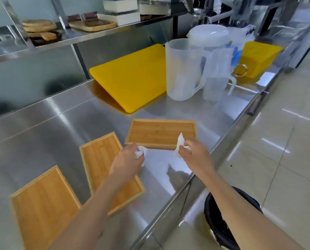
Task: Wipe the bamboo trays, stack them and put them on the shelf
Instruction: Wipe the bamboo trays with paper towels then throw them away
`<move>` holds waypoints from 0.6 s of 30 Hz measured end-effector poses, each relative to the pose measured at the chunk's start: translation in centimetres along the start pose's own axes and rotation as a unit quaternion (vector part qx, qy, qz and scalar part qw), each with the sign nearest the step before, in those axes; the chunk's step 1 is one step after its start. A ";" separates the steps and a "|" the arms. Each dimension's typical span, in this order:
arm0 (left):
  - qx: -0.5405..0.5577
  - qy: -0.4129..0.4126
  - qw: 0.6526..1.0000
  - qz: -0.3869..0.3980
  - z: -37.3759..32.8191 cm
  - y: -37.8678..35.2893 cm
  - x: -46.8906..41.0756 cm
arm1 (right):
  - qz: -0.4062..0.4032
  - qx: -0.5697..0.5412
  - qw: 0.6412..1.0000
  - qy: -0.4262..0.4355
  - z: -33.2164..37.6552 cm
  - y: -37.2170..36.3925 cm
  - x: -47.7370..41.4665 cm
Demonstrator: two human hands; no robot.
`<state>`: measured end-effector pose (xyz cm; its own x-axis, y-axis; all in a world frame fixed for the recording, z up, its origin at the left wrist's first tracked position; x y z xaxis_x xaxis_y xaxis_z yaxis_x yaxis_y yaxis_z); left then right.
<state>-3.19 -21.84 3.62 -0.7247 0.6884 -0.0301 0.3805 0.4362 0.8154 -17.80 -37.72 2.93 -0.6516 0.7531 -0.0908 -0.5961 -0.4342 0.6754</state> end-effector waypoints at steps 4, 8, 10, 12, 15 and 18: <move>0.055 -0.016 0.998 0.029 -7.8 -6.1 0.3 | -0.061 -0.048 0.995 -0.059 -7.6 6.4 0.8; 0.125 -0.010 0.985 0.122 -13.7 -14.3 1.5 | -0.070 -0.077 0.985 -0.138 -16.7 11.1 2.2; 0.173 0.015 0.970 0.171 -15.8 -18.3 2.2 | -0.074 -0.102 0.972 -0.196 -21.5 13.0 3.4; 0.204 0.042 0.955 0.211 -17.5 -22.1 2.8 | -0.071 -0.113 0.962 -0.238 -25.7 14.3 4.9; 0.240 0.082 0.942 0.220 -19.3 -26.6 3.3 | -0.049 -0.131 0.942 -0.306 -31.0 15.4 6.7; 0.209 0.140 0.935 0.252 -20.3 -30.8 3.6 | -0.012 -0.214 0.903 -0.373 -35.3 15.2 7.7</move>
<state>-29.19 -44.55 -9.92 -0.4935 0.7139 0.4968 0.8623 0.3270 0.3866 -48.44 -55.95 -13.30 -0.2340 0.8188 0.5242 -0.8369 -0.4441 0.3201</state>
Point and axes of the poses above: each hand's wrist, its own x-axis away from the middle knuckle, its own y-axis out of the back of the hand, z = x × y, the point moved 7 cm from there along -x, towards the middle knuckle, and after that the axes turned 2 degrees about -y, right-handed, at the moved point
